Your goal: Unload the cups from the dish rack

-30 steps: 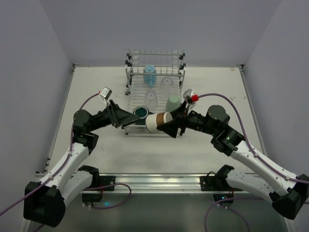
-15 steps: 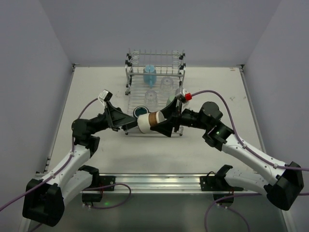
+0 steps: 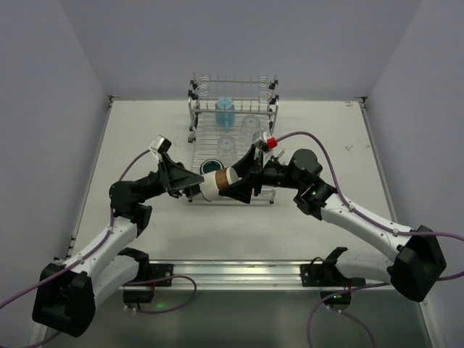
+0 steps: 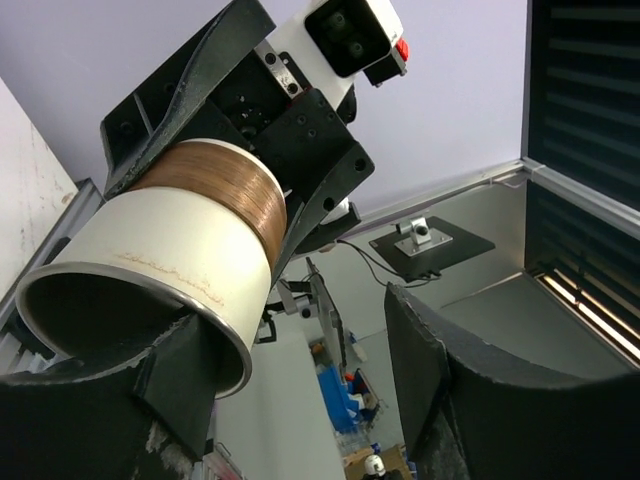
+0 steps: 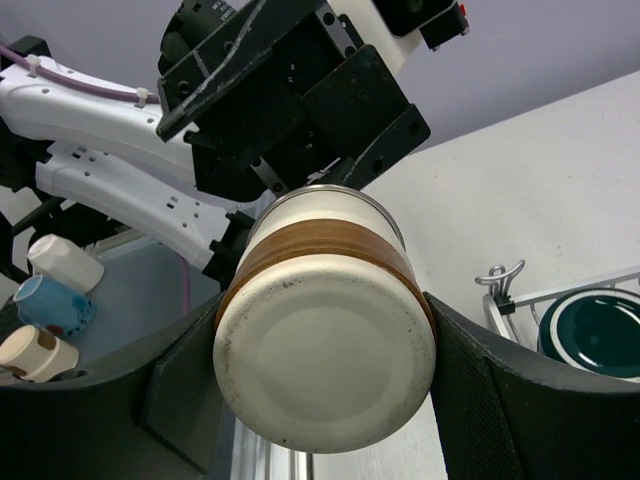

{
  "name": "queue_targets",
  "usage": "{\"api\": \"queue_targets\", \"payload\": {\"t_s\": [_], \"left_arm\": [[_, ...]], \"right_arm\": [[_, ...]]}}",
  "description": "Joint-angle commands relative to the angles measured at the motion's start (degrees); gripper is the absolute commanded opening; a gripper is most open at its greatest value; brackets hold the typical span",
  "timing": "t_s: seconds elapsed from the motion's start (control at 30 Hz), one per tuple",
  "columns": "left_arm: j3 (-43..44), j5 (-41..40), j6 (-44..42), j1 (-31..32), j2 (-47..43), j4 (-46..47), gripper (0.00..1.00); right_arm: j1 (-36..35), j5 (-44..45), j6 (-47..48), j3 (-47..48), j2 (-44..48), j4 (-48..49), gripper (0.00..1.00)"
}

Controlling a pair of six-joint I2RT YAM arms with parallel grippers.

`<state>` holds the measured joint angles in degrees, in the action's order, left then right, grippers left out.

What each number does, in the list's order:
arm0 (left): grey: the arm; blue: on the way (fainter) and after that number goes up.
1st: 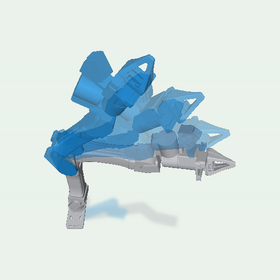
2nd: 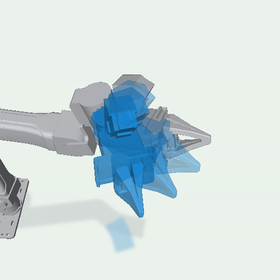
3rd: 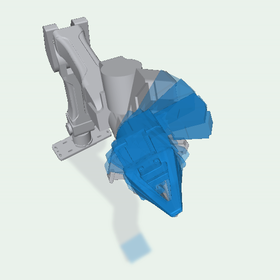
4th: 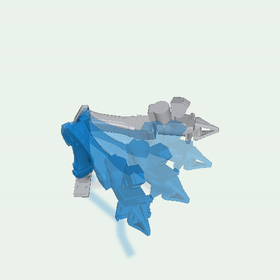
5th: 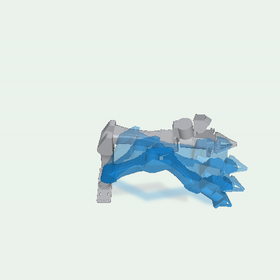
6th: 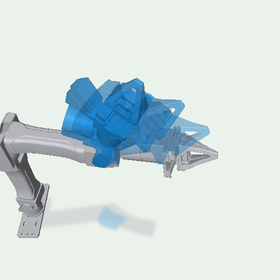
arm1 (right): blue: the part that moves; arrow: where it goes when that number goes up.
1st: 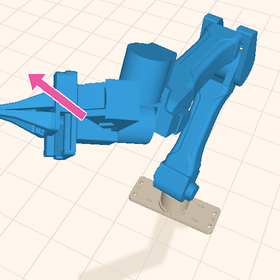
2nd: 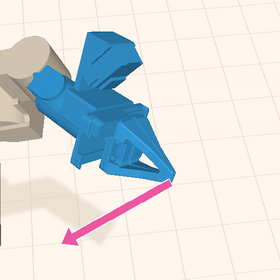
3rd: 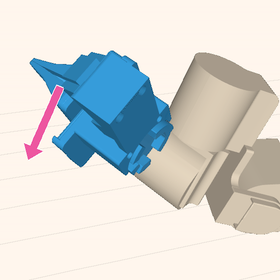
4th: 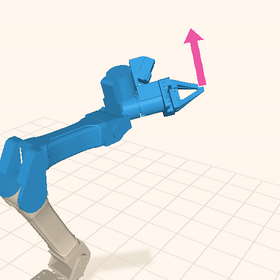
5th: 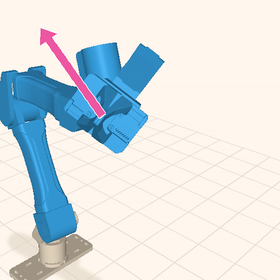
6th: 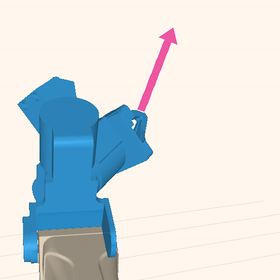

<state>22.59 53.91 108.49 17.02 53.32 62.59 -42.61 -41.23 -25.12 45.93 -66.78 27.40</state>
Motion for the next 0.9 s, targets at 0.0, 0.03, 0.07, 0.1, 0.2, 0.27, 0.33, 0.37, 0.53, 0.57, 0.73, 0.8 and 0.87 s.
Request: {"api": "queue_targets", "payload": {"t_s": [0.0,0.03,0.07,0.1,0.2,0.27,0.33,0.37,0.53,0.57,0.73,0.8,0.87], "left_arm": [[0.44,-0.65,1.81,0.65,0.03,3.77,0.65],[0.26,-0.82,2.16,0.65,0.03,3.94,0.59],[0.18,-1.0,2.25,0.74,-0.06,4.12,0.57],[0.17,-1.0,2.43,0.74,-0.06,4.3,0.56],[0.17,-1.0,2.69,0.83,-0.06,4.56,0.48],[0.09,-1.17,2.78,1.09,0.2,4.74,0.33],[0.17,-1.0,2.78,1.18,0.29,4.91,0.09],[0.17,-0.91,2.78,1.18,0.47,4.91,0.01],[0.26,-0.56,-0.98,1.18,-0.32,0.71,0.0],[0.61,-0.3,-2.74,1.09,-0.93,-1.39,0.0],[3.95,0.23,-18.11,-1.97,-2.87,-19.75,0.0],[5.53,1.02,-24.69,-6.19,-3.66,-27.3,0.0],[8.59,1.11,-30.85,-10.57,-4.19,-38.34,0.0]], "right_arm": [[0.25,-1.83,-0.28,0.74,-0.54,6.61,0.0],[0.25,-1.75,-0.19,0.74,-0.71,6.88,0.0],[0.25,-1.75,-0.1,0.74,-0.63,6.97,0.0],[0.25,-1.83,-0.01,0.74,-0.8,7.05,0.0],[0.25,-2.18,-0.01,1.09,-1.07,7.32,0.0],[0.25,-2.36,-0.1,1.44,-1.59,7.32,0.0],[0.25,-2.89,-0.45,2.23,-2.38,7.23,0.03],[0.25,-3.06,-0.63,2.49,-2.47,7.23,0.04],[0.25,-2.19,-0.36,5.13,-3.18,2.86,0.3],[0.25,-1.4,0.07,5.57,-2.92,1.71,0.42],[0.25,5.35,2.71,7.85,-0.19,-8.47,0.92],[0.25,7.12,3.94,9.25,1.56,-12.0,0.99],[0.25,10.27,4.91,10.22,2.53,-16.83,0.99]]}}
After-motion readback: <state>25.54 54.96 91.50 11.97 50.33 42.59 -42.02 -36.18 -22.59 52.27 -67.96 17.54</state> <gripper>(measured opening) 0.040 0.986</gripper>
